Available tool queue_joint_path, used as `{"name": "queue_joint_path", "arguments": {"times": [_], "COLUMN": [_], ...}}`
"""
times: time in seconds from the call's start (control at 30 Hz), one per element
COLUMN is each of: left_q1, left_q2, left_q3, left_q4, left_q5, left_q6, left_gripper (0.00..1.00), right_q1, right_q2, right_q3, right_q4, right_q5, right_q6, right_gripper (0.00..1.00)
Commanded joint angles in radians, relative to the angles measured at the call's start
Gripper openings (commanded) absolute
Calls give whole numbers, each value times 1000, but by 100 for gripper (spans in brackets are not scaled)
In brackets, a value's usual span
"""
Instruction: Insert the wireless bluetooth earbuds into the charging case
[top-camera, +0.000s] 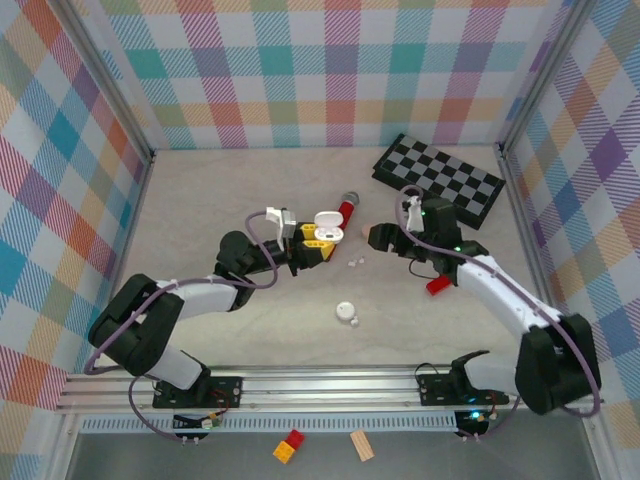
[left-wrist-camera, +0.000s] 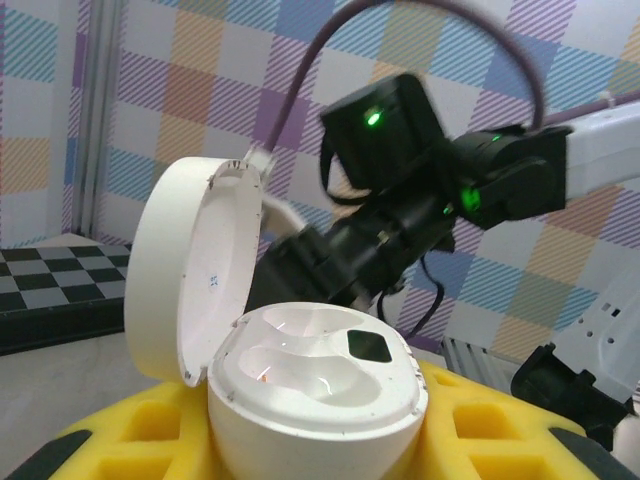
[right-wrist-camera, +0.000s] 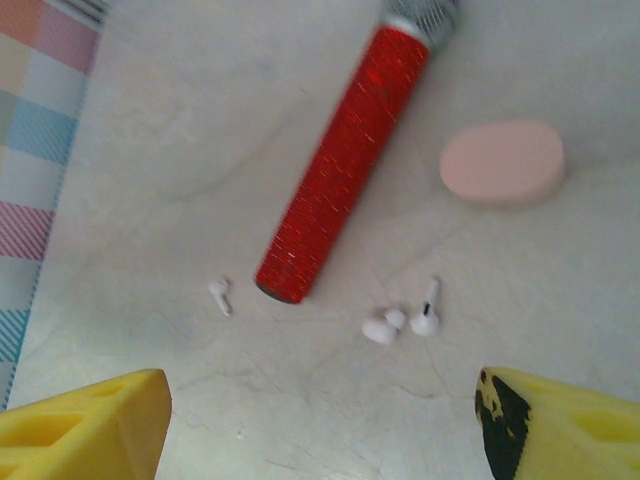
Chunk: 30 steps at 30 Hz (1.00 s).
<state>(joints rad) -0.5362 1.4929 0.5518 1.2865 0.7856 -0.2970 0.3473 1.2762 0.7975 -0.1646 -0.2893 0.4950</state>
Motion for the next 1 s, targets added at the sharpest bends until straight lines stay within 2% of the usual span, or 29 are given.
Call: {"name": "queue_joint_path", "arguments": {"times": [0.0, 0.2, 0.53, 0.97], "left_q1": [16, 35, 38, 42], "left_q2": [-37, -36, -49, -66], "left_q3": [-20, -24, -34, -39], "left_q4": [54, 57, 56, 56], "left_q5": [-13, -14, -64, -64], "left_q6": [21, -28, -63, -60], "left_gripper": [32, 32, 32, 32], "right_q1": [12, 50, 79, 78], "right_q2": [74, 215, 321, 465], "right_q3": [0, 38, 62, 194], "right_q4": [24, 45, 88, 47], "right_q5": [-24, -53, -70, -40], "right_q6": [76, 99, 148, 108], "right_gripper": [78, 68, 63, 60]}}
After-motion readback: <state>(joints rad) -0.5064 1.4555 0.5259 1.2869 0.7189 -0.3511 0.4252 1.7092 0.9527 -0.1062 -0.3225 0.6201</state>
